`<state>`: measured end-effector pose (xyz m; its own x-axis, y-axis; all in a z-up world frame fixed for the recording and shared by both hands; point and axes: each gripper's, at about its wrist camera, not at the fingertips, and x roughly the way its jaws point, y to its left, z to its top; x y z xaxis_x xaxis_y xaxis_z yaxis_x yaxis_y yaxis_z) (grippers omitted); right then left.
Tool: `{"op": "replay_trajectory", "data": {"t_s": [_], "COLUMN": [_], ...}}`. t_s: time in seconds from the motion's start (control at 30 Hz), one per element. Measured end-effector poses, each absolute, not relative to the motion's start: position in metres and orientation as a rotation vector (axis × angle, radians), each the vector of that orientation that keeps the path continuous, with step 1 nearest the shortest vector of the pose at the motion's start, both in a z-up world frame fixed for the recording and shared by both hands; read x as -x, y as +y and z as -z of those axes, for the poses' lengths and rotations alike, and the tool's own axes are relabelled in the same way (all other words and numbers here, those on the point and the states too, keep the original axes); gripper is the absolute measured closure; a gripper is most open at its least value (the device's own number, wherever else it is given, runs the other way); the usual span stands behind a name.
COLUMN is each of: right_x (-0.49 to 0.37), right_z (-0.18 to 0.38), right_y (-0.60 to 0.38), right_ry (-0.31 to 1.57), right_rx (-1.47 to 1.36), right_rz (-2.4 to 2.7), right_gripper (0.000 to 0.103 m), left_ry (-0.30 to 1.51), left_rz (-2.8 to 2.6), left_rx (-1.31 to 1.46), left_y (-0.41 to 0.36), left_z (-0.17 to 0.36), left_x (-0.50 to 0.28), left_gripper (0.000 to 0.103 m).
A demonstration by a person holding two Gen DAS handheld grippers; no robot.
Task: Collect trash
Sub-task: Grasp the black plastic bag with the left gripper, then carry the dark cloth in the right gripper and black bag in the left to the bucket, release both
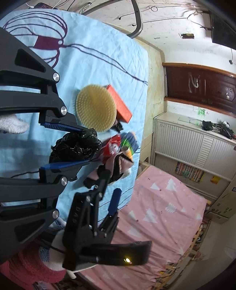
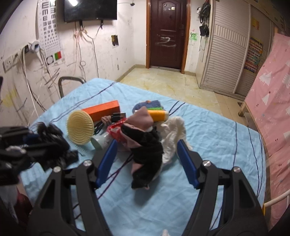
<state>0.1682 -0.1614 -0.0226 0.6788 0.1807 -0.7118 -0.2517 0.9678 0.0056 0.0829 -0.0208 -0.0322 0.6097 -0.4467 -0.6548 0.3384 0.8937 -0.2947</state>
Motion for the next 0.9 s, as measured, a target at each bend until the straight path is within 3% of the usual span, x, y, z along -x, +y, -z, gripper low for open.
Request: {"op": "replay_trajectory", "data": {"t_s": [0.07,0.23,0.4,0.9], "right_x": [-0.174,-0.182,-0.183,-0.147], "right_z": [0.026,0.034,0.036,0.004], "right_y": [-0.158,-0.149,-0.152,-0.197], "right_ry": [0.805,0.841,0.837,0.722], "right_rx": [0.107,0.139,0.14,0.043], "right_rz": [-0.238,-0.232,-0.227,-0.218], "right_gripper": [0.038,0.058,0.065,0.065], "left_ry": [0.791,0.79,0.788,0.767], "left_rz": [0.453,0.457,0.45,0.457], "left_rx": [0.152,0.158,0.152,0.098], "left_y": [-0.019,-0.014,-0.015,-0.05], "left_z": [0.03,0.031,0.029,0.014], "left_x": [-0.085,-0.088,-0.085,-0.072], "left_gripper": [0.083,0.083,0.083,0.083]}}
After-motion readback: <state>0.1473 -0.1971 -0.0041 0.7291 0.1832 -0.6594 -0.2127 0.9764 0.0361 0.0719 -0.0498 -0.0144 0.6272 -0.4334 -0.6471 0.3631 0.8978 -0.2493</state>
